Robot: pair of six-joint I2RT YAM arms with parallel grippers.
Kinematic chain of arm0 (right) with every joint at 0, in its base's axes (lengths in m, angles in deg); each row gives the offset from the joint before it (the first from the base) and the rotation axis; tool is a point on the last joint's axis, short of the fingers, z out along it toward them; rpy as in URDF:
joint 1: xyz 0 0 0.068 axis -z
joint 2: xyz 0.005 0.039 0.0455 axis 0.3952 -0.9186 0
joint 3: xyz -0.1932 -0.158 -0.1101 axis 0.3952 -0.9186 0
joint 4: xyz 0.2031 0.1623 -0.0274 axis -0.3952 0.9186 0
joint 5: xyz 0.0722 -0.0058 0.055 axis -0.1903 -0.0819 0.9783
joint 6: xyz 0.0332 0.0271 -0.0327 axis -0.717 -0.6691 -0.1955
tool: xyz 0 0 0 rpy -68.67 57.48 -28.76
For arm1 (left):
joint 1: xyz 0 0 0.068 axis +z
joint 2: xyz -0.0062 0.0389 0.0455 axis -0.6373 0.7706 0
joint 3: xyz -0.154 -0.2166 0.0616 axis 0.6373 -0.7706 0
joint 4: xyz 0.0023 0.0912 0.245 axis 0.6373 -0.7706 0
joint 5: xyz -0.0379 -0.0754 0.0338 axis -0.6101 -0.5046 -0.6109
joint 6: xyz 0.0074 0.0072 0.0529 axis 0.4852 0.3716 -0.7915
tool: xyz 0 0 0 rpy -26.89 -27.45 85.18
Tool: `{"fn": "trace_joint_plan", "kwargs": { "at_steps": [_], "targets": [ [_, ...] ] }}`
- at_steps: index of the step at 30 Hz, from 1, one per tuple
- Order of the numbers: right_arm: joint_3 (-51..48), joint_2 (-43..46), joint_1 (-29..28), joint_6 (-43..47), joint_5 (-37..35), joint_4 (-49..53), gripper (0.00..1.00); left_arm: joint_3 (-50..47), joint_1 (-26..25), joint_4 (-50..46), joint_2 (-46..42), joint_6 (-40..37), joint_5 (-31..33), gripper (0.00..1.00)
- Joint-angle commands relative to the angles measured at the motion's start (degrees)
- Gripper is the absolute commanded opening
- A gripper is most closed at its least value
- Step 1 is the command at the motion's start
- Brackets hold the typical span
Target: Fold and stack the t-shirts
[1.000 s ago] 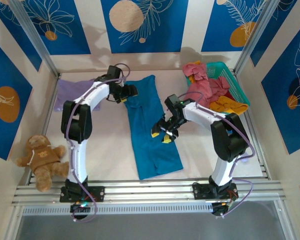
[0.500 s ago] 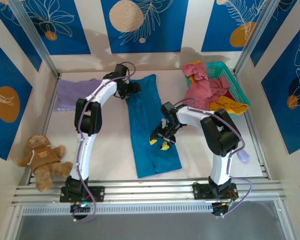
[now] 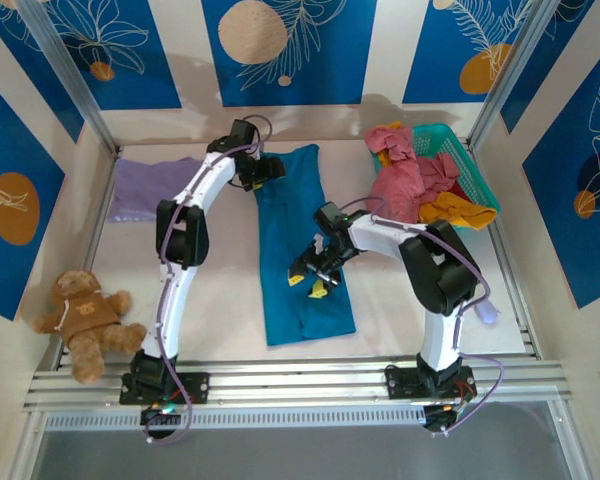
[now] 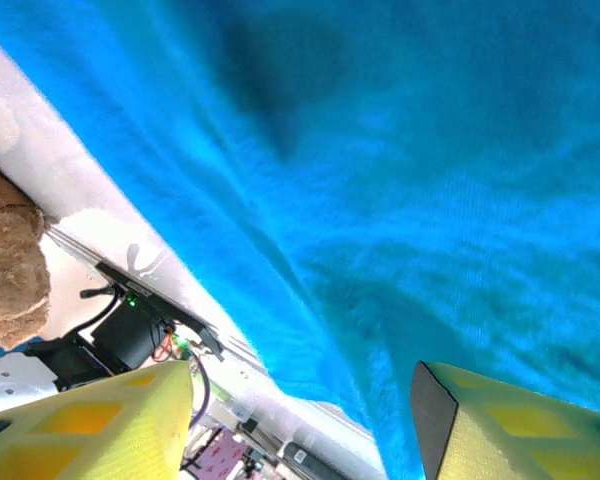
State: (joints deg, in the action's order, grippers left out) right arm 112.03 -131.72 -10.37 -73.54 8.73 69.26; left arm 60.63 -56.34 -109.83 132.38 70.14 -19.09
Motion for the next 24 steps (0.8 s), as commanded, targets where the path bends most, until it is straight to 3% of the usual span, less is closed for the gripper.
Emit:
{"fn": "trace_joint_plan", "kwargs": {
  "at_steps": [1,8,16,24],
  "targets": [
    [2.0,6.5,-0.1,2.6,-5.3,8.0,0.61,-8.3,0.5,0.5,-13.8,-2.9,-0.2,0.75],
    [-6.4,12.4,2.1,4.5,-9.0,9.2,0.61,-37.8,0.3,10.3,-37.5,0.4,-0.7,0.76],
    [-9.4,7.2,-0.7,3.0,-9.4,3.8,0.61,-68.2,-4.2,16.3,-58.2,4.8,3.1,0.76],
    [-4.6,-0.2,-4.5,4.7,-9.1,7.3,0.6,-85.5,-7.8,15.4,-71.0,8.5,6.7,0.76]
  ]
}}
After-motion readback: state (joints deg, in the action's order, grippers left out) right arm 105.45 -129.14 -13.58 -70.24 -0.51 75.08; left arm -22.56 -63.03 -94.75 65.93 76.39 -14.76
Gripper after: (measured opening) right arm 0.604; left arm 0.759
